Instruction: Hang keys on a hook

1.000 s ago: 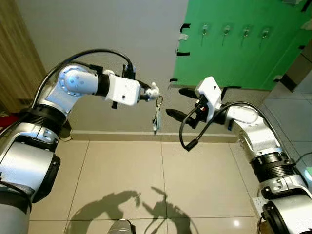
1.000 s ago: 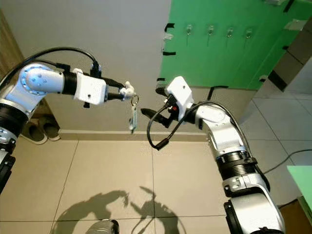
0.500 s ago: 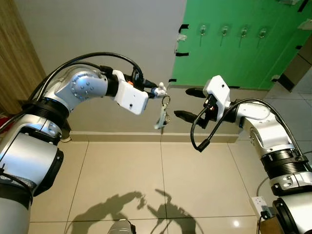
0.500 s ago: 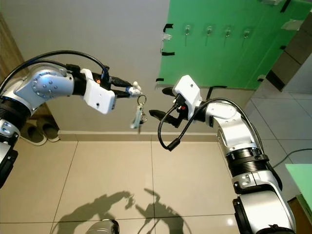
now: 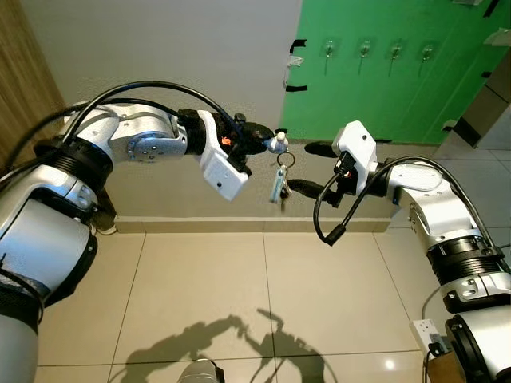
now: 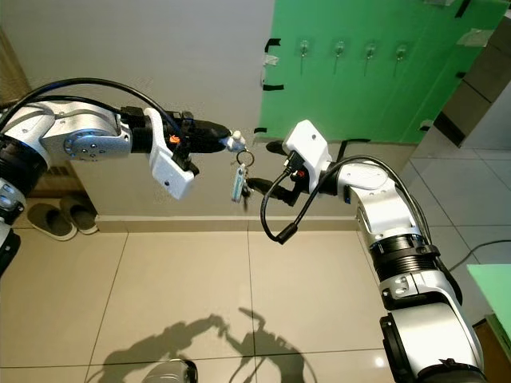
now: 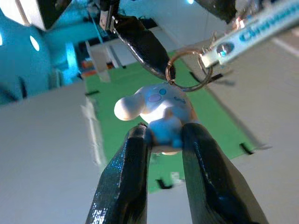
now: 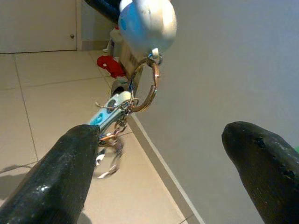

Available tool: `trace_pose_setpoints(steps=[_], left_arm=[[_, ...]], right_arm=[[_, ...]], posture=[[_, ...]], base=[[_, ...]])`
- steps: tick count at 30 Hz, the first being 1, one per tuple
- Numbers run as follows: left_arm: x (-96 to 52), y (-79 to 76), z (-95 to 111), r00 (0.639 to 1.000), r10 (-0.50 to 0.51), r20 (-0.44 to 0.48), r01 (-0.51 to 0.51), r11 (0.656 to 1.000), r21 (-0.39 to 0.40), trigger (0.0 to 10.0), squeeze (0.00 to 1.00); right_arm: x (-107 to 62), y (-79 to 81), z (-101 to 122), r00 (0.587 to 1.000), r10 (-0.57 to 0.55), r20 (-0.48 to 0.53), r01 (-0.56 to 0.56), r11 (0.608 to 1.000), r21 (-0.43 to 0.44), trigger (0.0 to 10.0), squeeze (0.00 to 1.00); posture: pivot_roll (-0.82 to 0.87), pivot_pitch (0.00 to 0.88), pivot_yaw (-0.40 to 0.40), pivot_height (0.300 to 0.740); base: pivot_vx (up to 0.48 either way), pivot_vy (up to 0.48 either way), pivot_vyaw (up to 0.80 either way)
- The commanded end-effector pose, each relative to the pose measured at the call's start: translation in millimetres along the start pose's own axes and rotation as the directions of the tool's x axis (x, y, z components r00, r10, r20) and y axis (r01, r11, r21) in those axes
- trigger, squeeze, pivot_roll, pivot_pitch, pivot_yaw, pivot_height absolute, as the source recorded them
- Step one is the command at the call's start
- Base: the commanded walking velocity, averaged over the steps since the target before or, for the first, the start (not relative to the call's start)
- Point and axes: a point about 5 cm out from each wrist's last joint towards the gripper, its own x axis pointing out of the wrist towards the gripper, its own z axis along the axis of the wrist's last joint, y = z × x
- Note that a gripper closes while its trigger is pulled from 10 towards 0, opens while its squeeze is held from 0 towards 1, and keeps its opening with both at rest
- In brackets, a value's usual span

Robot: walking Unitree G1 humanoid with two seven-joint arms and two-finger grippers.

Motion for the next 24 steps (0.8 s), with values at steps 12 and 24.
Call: trace_pose_setpoints(steps=[12,24], left_arm=[[6.0,-3.8,0.4,0.998,0.052,0.044,-0.06,0.981,0.184,10.0,0.0],[11.6,-13.2,5.2,0.994,0.081,0.073,-0.092,0.982,0.168,10.0,0.0]], right_arm=[[7.5,1.9,10.7,0.998,0.036,0.051,-0.036,0.999,-0.007,10.0,0.0],[17.6,6.4,6.7,0.997,-0.006,0.075,0.001,0.998,0.064,6.6,0.0]], posture=[[0.05,0.0,0.011,0.74],[0.05,0.0,0.011,0.74]], base=[[0.0,0.0,0.0],[0.0,0.0,0.0]])
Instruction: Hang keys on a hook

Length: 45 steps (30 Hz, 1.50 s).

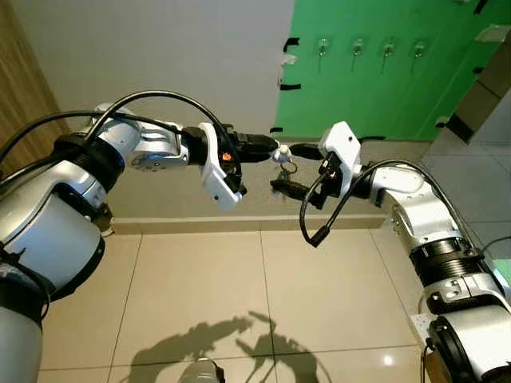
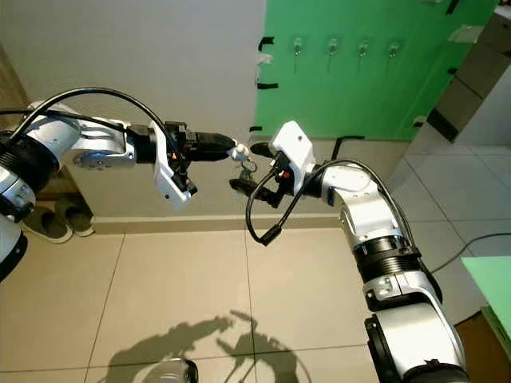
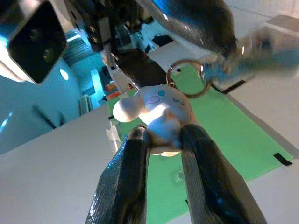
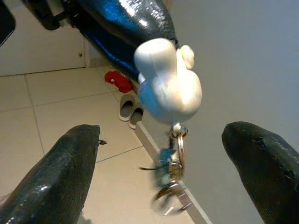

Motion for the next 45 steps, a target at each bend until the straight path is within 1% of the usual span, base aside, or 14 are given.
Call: trace_pose_setpoints(steps=[1,2,3,4,8,11,12,13,14,17,19,20,21,45], left_arm=[[0.9,4.0,-1.7,1.0,0.011,0.015,-0.011,1.0,0.027,10.0,0.0],[1.0,3.3,-1.5,1.0,0.013,0.016,-0.013,1.0,0.028,10.0,0.0],[1.0,2.9,-1.5,1.0,0.014,0.017,-0.014,0.999,0.029,10.0,0.0],[0.3,2.1,-1.8,1.0,0.013,0.013,-0.013,1.0,0.027,10.0,0.0],[-1.4,0.7,-3.3,1.0,0.009,0.003,-0.009,1.0,0.028,10.0,0.0],[-2.9,-1.1,-4.2,1.0,0.005,-0.005,-0.005,0.999,0.031,10.0,0.0],[-3.2,-1.6,-4.4,1.0,0.006,-0.006,-0.006,1.0,0.031,10.0,0.0],[-3.6,-2.0,-4.5,1.0,0.006,-0.006,-0.006,0.999,0.031,10.0,0.0],[-3.9,-2.6,-4.6,1.0,0.005,-0.007,-0.005,0.999,0.031,10.0,0.0],[-4.4,-3.8,-4.8,1.0,0.004,-0.012,-0.004,1.0,0.03,10.0,0.0],[-4.6,-4.1,-5.0,1.0,0.004,-0.014,-0.004,1.0,0.029,10.0,0.0],[-4.6,-4.0,-5.1,1.0,0.005,-0.014,-0.005,1.0,0.028,10.0,0.0],[-4.7,-4.2,-5.3,1.0,0.005,-0.016,-0.005,1.0,0.028,10.0,0.0],[-1.7,-3.7,-4.9,1.0,0.013,-0.019,-0.013,1.0,0.015,10.0,0.0]], right_arm=[[-1.7,-5.0,2.6,1.0,-0.029,0.007,0.029,1.0,0.011,6.6,0.0],[-1.7,-5.3,1.8,0.999,-0.033,0.004,0.033,0.999,0.015,2.6,0.0],[-1.8,-5.4,1.4,0.999,-0.036,0.003,0.036,0.999,0.018,2.1,0.0],[-3.1,-5.9,0.7,0.999,-0.037,-0.002,0.037,0.999,0.019,3.0,0.0],[-6.2,-7.6,0.4,0.999,-0.042,-0.008,0.043,0.999,0.018,3.0,0.0],[-8.7,-9.7,-0.7,0.998,-0.056,-0.018,0.056,0.998,0.015,2.4,0.0],[-9.4,-9.9,-1.1,0.998,-0.058,-0.02,0.058,0.998,0.015,3.8,0.0],[-10.3,-10.1,-1.5,0.998,-0.06,-0.023,0.06,0.998,0.014,9.4,0.0],[-11.3,-10.3,-2.0,0.998,-0.061,-0.025,0.061,0.998,0.014,10.0,0.0],[-13.8,-10.3,-4.7,0.997,-0.064,-0.036,0.065,0.998,0.013,10.0,0.0],[-14.6,-10.7,-5.7,0.997,-0.072,-0.036,0.073,0.997,0.018,4.5,0.0],[-14.7,-10.9,-5.8,0.997,-0.075,-0.035,0.076,0.997,0.021,4.5,0.0],[-14.6,-10.5,-6.0,0.997,-0.074,-0.033,0.075,0.997,0.026,0.0,0.0],[-2.6,2.1,-14.1,0.999,-0.038,-0.027,0.04,0.995,0.089,0.0,0.0]], posture=[[0.05,0.0,0.011,0.74],[0.05,0.0,0.01,0.74],[0.05,0.0,0.01,0.74],[0.05,0.0,0.008,0.74],[0.05,0.0,0.007,0.74],[0.05,0.0,0.007,0.74],[0.05,0.0,0.006,0.74],[0.05,0.0,0.005,0.74],[0.05,0.0,0.006,0.74],[0.05,0.0,0.006,0.74],[0.05,0.0,0.006,0.74],[0.05,0.0,0.006,0.74],[0.05,0.0,0.006,0.74],[0.04,0.0,0.011,0.74]], base=[[0.0,0.0,0.0],[0.0,0.0,0.0],[0.0,0.0,0.0],[0.0,0.0,0.0],[0.0,0.0,0.0],[0.0,0.0,0.0],[0.0,0.0,0.0],[0.0,0.0,0.0],[0.0,0.0,0.0],[0.0,0.0,0.0],[0.0,0.0,0.0],[0.0,0.0,0.0],[0.0,0.0,0.0],[0.0,0.0,0.0]])
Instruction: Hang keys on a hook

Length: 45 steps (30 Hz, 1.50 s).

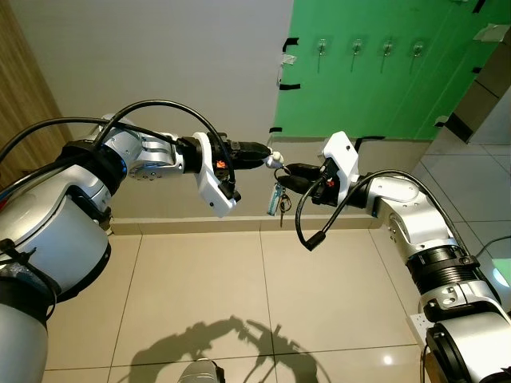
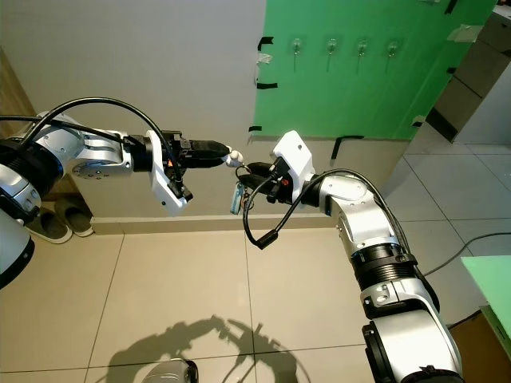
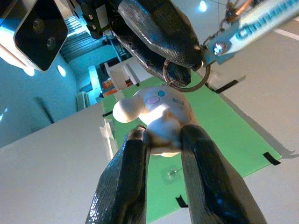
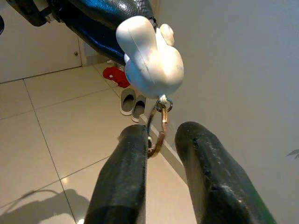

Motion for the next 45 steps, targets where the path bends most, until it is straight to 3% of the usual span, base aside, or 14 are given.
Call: trace_pose_setpoints(steps=[1,30,32,33,35,38,42,45], left_arm=[[2.0,14.3,-6.5,1.0,0.023,0.003,-0.023,0.999,0.037,10.0,0.0],[4.3,12.7,-3.0,0.999,0.033,0.016,-0.033,0.999,0.025,10.0,0.0],[3.8,10.3,-2.6,1.0,0.006,0.007,-0.005,1.0,-0.011,10.0,0.0],[1.0,7.1,-2.1,1.0,-0.024,-0.011,0.022,0.993,-0.113,10.0,1.0],[-0.4,6.5,-1.7,1.0,-0.024,-0.017,0.021,0.986,-0.164,10.0,1.0],[-1.2,6.6,-1.7,1.0,-0.024,-0.015,0.021,0.987,-0.162,10.0,1.0],[-4.0,4.5,-2.9,0.999,-0.026,-0.042,0.016,0.973,-0.231,10.0,1.0],[-7.3,0.7,-5.0,0.994,-0.024,-0.105,-0.02,0.916,-0.402,10.0,1.0]], right_arm=[[-3.2,-3.1,3.2,1.0,-0.009,0.01,0.009,1.0,-0.003,0.0,0.0],[-7.1,-4.8,3.1,0.999,-0.027,0.027,0.026,1.0,0.013,0.0,0.0],[-7.3,-4.8,2.8,0.999,-0.027,0.027,0.027,1.0,0.014,0.0,0.0],[-7.4,-4.9,2.6,0.999,-0.029,0.027,0.028,0.999,0.014,0.0,0.0],[-7.5,-4.9,2.5,0.999,-0.03,0.027,0.03,0.999,0.014,0.0,0.0],[-7.3,-5.0,2.5,0.999,-0.031,0.027,0.031,0.999,0.014,0.0,0.0],[-7.3,-4.8,1.8,0.999,-0.031,0.023,0.031,0.999,0.013,0.0,0.0],[-7.7,-4.2,0.6,0.999,-0.033,0.022,0.032,0.999,0.016,0.0,0.0]], posture=[[0.04,0.0,0.011,0.74],[0.04,0.0,0.012,0.74],[0.04,0.0,0.012,0.74],[0.04,0.0,0.012,0.74],[0.04,0.0,0.012,0.74],[0.04,0.0,0.012,0.74],[0.04,0.0,0.01,0.74],[0.04,0.0,0.009,0.74]], base=[[0.0,0.0,0.0],[0.0,0.0,0.0],[0.0,0.0,0.0],[0.0,0.0,0.0],[0.0,0.0,0.0],[0.0,0.0,0.0],[0.0,0.0,0.0],[0.0,0.0,0.0]])
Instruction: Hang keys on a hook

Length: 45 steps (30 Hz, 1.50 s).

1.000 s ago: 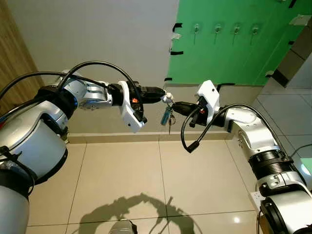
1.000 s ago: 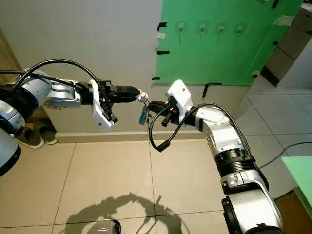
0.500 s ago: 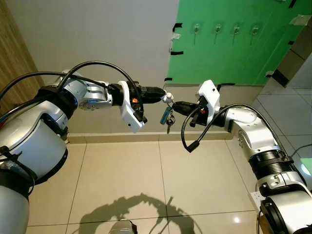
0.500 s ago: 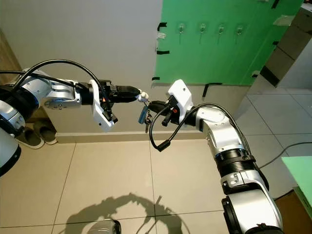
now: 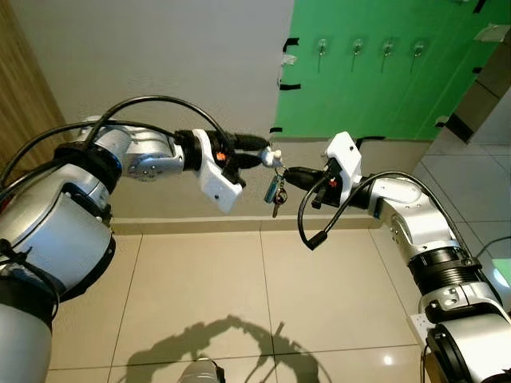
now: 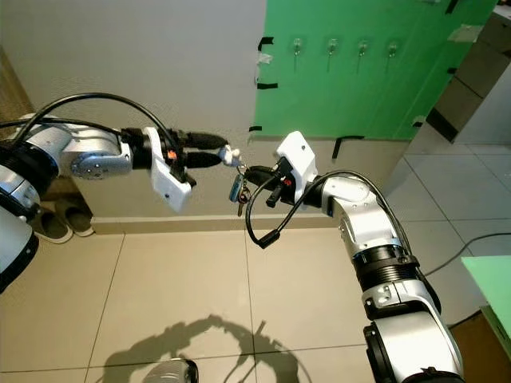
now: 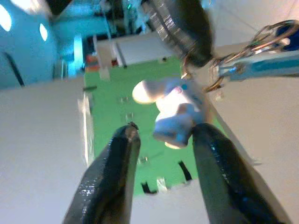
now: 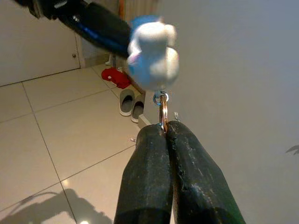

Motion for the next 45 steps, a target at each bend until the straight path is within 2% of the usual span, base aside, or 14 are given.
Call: trace_pose_setpoints(steps=[1,4,9,13,16,17,18,22,25,26,27,32,38,45], left_arm=[[-3.4,-4.9,-3.5,0.998,0.013,-0.055,-0.023,0.984,-0.179,10.0,1.0],[-5.5,-7.9,-7.1,0.994,0.036,-0.104,-0.066,0.952,-0.3,10.0,1.0],[-14.5,-25.7,-19.9,0.961,0.08,-0.264,-0.231,0.758,-0.61,10.0,1.0],[-16.2,-53.4,-20.3,0.938,0.1,-0.333,-0.345,0.397,-0.851,10.0,1.0],[-14.8,-86.3,-15.1,0.864,0.118,-0.49,-0.493,0.001,-0.87,10.0,1.0],[-14.8,-86.3,-15.1,0.864,0.118,-0.49,-0.493,0.001,-0.87,10.0,1.0],[-17.5,-112.3,-9.4,0.771,0.063,-0.633,-0.612,-0.202,-0.765,10.0,1.0],[-19.0,-145.7,8.8,0.667,-0.026,-0.744,-0.705,-0.346,-0.619,10.0,1.0],[-15.6,-150.9,17.9,0.632,-0.018,-0.775,-0.723,-0.373,-0.582,10.0,1.0],[-13.0,-152.1,21.8,0.621,-0.022,-0.784,-0.725,-0.397,-0.563,10.0,0.11],[-9.9,-150.5,24.6,0.592,-0.018,-0.806,-0.742,-0.403,-0.536,10.0,0.0],[-4.4,-144.4,41.2,0.561,0.051,-0.826,-0.766,-0.347,-0.542,10.0,0.0],[-15.9,-135.6,46.6,0.516,0.114,-0.849,-0.773,-0.365,-0.519,10.0,0.0],[-7.4,-128.5,48.9,0.529,0.088,-0.844,-0.778,-0.348,-0.523,10.0,0.0]], right_arm=[[-4.8,-2.5,2.2,1.0,-0.022,0.02,0.022,1.0,0.002,0.0,0.0],[-5.4,-2.1,1.0,0.999,-0.029,0.024,0.029,1.0,0.01,0.0,0.0],[-7.6,-0.4,-1.5,0.994,-0.087,0.059,0.085,0.995,0.043,0.0,0.0],[-5.7,0.1,-3.2,0.976,-0.195,0.1,0.185,0.978,0.1,0.0,0.0],[-0.4,3.7,-3.0,0.93,-0.333,0.155,0.313,0.939,0.142,0.0,0.0],[-0.4,3.7,-3.0,0.93,-0.333,0.155,0.313,0.939,0.142,0.0,0.0],[0.5,7.5,-5.4,0.877,-0.443,0.184,0.411,0.892,0.185,0.0,0.0],[-7.1,13.4,-13.2,0.764,-0.61,0.209,0.567,0.79,0.235,0.0,0.0],[-14.7,13.8,-21.9,0.692,-0.696,0.19,0.641,0.715,0.279,0.0,0.0],[-17.8,15.9,-27.3,0.666,-0.725,0.175,0.679,0.686,0.261,0.0,0.0],[-21.4,19.1,-34.3,0.637,-0.754,0.16,0.714,0.655,0.247,0.0,0.0],[-42.5,34.2,-53.7,0.56,-0.805,0.194,0.824,0.565,-0.039,0.0,0.0],[-60.1,40.0,-73.7,0.498,-0.858,0.126,0.861,0.507,0.046,0.0,0.0],[-43.6,43.7,-67.7,0.555,-0.814,0.17,0.821,0.57,0.045,0.0,0.0]], posture=[[0.04,0.0,0.009,0.74],[0.04,0.0,0.009,0.74],[0.03,0.0,0.017,0.74],[0.04,0.0,0.025,0.74],[0.03,0.0,0.034,0.74],[0.03,0.0,0.034,0.74],[0.02,0.0,0.036,0.74],[0.02,0.0,0.032,0.74],[0.02,0.0,0.03,0.74],[0.02,0.0,0.03,0.74],[0.02,0.0,0.028,0.74],[0.02,0.0,0.028,0.74],[0.02,0.0,0.021,0.74],[0.01,0.0,0.015,0.74]], base=[[0.0,0.0,0.0],[0.0,0.0,0.0],[0.0,0.0,0.0],[0.0,0.0,0.0],[0.0,0.0,0.0],[0.0,0.0,0.0],[0.0,0.0,0.0],[0.0,0.0,0.0],[0.0,0.0,0.0],[0.0,0.0,0.0],[0.0,0.0,0.0],[0.0,0.0,0.0],[0.0,0.0,0.0],[0.318,0.0,0.0]])
